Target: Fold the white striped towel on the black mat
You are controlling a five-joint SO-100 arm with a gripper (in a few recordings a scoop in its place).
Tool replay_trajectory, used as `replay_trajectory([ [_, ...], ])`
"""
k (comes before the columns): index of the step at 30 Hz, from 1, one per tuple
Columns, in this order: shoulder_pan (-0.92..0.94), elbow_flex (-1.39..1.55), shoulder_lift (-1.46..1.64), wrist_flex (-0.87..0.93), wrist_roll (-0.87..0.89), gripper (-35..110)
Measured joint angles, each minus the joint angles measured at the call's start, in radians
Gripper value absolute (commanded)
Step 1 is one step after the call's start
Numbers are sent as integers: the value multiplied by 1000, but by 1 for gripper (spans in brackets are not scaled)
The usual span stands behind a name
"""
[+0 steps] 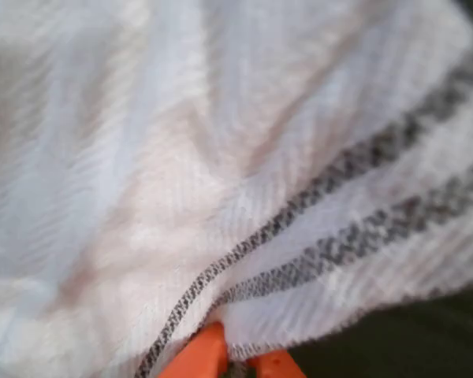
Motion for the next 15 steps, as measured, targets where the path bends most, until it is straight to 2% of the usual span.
replay_trajectory([
  [15, -8, -242, 175, 482, 61, 0],
])
